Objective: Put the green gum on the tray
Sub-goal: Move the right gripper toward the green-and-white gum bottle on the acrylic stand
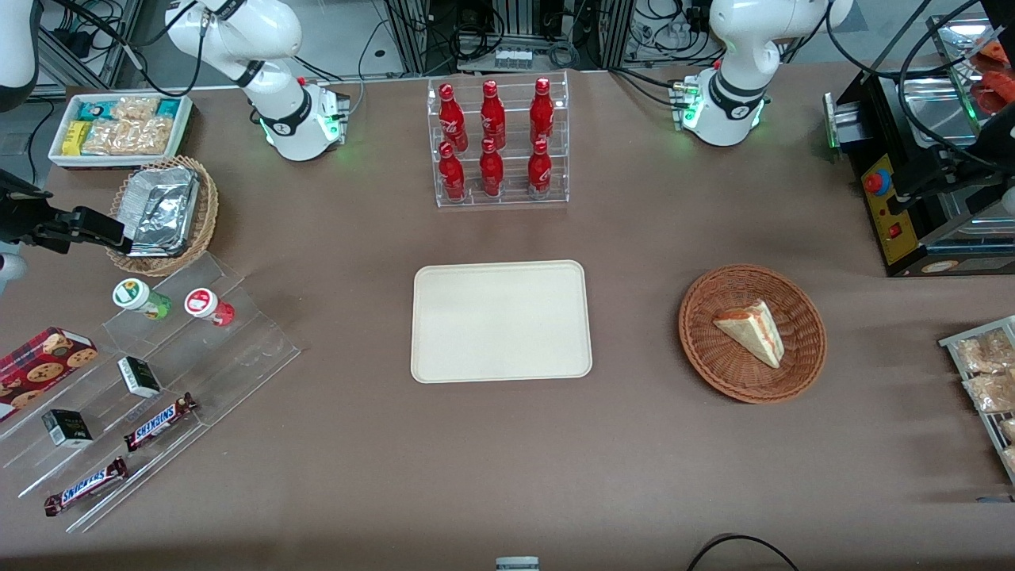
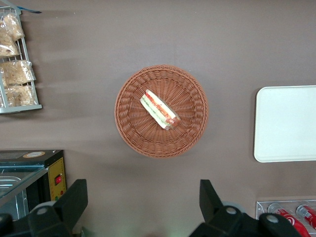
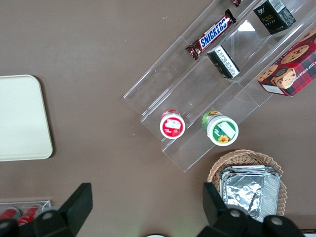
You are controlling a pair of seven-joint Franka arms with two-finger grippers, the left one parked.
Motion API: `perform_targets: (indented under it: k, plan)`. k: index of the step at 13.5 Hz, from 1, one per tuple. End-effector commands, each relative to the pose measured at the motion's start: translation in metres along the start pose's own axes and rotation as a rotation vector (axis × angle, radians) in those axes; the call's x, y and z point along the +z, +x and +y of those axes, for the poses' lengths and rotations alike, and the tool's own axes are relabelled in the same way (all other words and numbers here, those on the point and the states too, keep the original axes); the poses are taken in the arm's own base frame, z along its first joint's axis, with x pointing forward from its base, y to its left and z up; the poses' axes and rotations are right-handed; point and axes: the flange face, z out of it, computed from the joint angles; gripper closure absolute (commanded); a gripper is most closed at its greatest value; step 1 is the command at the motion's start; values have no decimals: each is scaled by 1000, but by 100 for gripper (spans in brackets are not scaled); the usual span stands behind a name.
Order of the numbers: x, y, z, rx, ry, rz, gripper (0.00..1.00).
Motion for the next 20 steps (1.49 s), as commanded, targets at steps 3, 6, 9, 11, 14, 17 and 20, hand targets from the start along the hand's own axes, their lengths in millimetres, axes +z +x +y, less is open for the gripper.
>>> perform_targets:
  k: [3, 6, 9, 11, 14, 17, 20]
  plan:
    - [2, 3, 4, -2, -7, -21, 0]
    - [25, 8, 7, -29, -10, -77, 1]
    - [35, 10, 12, -192, -38, -77, 0]
    - [48, 10, 21, -327, -45, -59, 0]
    - [61, 19, 45, -517, -92, -28, 0]
    - [91, 10, 66, -593, -80, -12, 0]
    - [105, 5, 83, -609, -30, -8, 0]
